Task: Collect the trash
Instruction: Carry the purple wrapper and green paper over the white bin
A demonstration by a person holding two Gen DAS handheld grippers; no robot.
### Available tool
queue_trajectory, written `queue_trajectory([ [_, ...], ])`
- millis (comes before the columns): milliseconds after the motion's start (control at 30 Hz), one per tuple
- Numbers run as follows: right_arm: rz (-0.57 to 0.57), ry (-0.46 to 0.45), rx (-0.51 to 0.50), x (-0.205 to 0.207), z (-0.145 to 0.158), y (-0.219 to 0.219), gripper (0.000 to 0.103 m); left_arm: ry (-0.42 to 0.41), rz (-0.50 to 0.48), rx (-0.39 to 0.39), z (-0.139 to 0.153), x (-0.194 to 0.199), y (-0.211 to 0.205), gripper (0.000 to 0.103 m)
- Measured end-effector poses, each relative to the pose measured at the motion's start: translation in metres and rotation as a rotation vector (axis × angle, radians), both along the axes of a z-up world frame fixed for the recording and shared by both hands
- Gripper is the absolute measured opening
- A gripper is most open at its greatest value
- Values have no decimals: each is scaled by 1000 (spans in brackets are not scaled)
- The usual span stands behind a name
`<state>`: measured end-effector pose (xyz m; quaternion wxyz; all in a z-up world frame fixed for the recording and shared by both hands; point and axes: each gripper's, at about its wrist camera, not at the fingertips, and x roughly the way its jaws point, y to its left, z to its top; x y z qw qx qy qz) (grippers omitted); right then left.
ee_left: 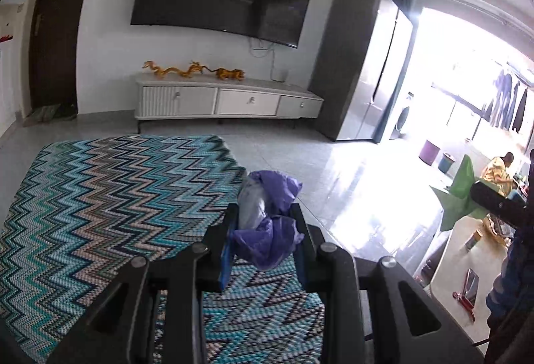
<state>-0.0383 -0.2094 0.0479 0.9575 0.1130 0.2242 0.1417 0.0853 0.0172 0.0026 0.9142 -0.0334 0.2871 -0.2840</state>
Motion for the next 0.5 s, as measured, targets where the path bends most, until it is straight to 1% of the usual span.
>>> queue_trajectory([
  [100, -41, 6, 22, -8, -8, -21, 13, 1, -29, 20, 1, -4, -22, 28],
  [200, -74, 21, 50, -8, -19, -41, 13, 19, -60, 49, -4, 1, -47, 28],
  [333, -116, 69, 94, 4, -48, -67, 13, 70, -103, 108, -22, 14, -87, 28],
  [500, -147, 174, 158, 34, -93, -100, 14, 143, -165, 173, -54, 34, -136, 28],
])
